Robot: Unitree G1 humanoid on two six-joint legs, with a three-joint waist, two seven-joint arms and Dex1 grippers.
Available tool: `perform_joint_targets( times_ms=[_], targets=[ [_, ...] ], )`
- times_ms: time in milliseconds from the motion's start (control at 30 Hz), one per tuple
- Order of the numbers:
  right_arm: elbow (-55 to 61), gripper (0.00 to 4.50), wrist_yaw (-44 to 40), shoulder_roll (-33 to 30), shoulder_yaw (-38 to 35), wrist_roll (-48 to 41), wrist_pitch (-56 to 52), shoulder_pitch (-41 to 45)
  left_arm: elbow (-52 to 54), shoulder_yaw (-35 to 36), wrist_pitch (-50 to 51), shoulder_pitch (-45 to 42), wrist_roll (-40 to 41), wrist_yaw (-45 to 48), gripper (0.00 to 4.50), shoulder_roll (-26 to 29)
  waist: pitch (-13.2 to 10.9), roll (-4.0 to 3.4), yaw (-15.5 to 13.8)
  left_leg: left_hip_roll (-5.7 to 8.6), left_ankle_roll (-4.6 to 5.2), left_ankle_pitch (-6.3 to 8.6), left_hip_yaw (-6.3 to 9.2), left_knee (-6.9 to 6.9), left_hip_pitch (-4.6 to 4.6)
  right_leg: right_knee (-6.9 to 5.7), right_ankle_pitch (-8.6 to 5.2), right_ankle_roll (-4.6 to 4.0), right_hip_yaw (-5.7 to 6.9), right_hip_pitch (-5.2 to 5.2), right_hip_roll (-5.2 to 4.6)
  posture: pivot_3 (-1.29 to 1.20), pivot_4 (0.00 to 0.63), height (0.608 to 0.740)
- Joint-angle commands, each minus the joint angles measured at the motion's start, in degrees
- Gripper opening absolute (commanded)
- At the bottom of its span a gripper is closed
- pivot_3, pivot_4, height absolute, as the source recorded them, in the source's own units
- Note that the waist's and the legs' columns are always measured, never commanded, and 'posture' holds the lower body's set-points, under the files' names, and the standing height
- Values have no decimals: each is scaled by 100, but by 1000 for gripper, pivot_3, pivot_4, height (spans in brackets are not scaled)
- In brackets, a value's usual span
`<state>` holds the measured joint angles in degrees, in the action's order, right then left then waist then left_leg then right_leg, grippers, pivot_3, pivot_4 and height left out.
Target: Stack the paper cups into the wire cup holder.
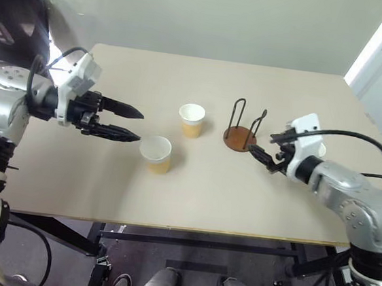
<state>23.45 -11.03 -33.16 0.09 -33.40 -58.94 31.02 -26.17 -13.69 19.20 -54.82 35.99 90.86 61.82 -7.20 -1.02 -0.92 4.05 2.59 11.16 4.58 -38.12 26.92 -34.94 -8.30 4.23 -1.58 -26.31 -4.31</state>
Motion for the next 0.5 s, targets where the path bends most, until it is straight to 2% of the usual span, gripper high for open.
perform_joint_targets(
  times_ms=[33,500],
  targets=[
    [-303,3833,113,238,252,512,344,222,338,370,166,-65,113,164,3351,40,0,0,-2,0,0,-3,1,5,0,0,1,-2,1,-2,0,0,150,740],
    [-2402,3833,-135,1064,611,1783,1729,867,971,834,663,256,-61,159,3351,-81,0,-1,11,-3,-11,-8,4,12,2,2,16,-27,5,-11,0,0,150,740]
  ],
)
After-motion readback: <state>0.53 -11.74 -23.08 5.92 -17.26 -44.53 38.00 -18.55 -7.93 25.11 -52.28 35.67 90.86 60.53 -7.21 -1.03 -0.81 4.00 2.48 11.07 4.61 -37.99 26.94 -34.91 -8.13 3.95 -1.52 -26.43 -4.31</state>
